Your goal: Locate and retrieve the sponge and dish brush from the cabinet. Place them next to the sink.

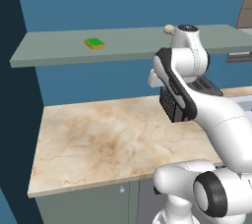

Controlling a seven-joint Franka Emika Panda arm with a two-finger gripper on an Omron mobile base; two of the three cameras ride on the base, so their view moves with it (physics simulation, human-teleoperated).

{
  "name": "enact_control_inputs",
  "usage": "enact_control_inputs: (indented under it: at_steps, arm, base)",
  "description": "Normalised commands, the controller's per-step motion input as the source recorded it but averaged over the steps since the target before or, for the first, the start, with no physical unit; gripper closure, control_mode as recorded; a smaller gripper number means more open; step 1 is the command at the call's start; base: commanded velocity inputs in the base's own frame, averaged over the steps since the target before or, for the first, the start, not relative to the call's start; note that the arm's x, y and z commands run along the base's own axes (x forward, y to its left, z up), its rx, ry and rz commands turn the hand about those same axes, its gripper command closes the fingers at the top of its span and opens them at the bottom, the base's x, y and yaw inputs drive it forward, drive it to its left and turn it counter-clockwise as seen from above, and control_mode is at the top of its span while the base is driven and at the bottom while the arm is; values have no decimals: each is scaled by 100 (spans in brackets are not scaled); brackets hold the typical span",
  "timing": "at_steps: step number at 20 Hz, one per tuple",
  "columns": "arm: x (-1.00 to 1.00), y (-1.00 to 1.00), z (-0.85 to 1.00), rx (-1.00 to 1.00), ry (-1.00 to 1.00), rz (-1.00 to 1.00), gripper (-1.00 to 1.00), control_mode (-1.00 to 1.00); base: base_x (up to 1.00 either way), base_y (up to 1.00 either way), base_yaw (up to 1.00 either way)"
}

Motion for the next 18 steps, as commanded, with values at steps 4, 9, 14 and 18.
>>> enact_control_inputs:
  at_steps: [4, 9, 14, 18]
  arm:
    - [-14, 0, 0, 0, -4, -1, -100, -100]
    - [-12, 0, 10, 0, -14, -11, -100, -100]
    - [-23, 0, 31, 0, -21, -13, -100, -100]
    - [-14, -1, 43, 0, -22, -14, -100, -100]
  base:
    - [0, 0, 0]
    - [0, 0, 0]
    - [0, 0, 0]
    - [0, 0, 0]
